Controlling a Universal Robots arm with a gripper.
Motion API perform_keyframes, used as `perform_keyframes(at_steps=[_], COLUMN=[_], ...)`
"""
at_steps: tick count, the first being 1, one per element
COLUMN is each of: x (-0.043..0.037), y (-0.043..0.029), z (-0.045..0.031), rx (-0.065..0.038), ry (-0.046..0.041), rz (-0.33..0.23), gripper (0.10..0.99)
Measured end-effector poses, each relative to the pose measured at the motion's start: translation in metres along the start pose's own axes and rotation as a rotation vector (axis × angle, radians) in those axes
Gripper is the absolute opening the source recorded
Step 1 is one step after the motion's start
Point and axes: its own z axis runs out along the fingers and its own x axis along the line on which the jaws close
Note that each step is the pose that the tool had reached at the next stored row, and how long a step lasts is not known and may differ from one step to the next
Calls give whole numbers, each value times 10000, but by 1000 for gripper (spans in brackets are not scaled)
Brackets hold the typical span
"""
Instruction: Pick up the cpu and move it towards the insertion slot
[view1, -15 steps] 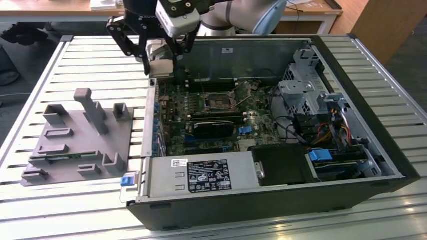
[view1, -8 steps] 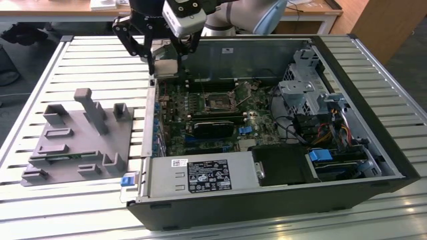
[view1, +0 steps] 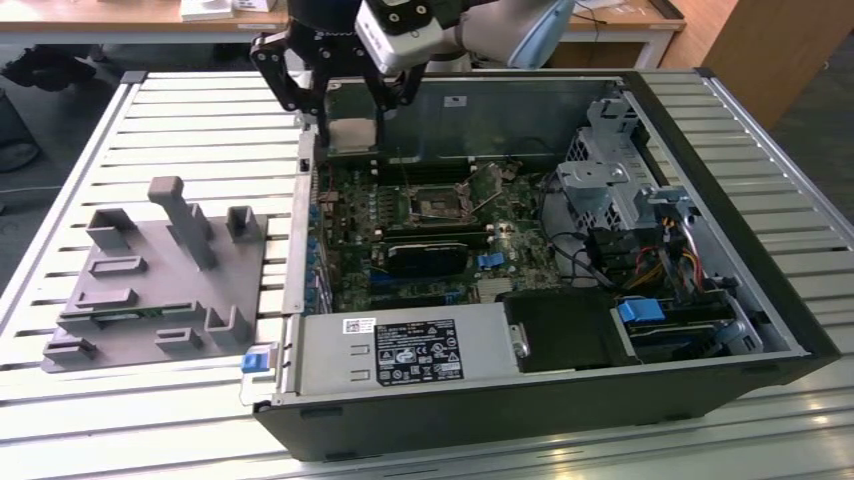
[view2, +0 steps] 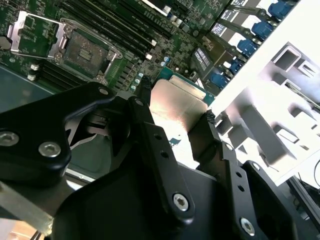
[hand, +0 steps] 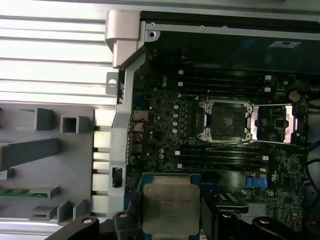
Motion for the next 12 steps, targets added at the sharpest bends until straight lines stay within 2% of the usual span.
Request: perform_keyframes(at_steps=[12], x=[-166], y=[-5], z=[0], rx=[0], ry=[0], rz=[0], gripper=[545])
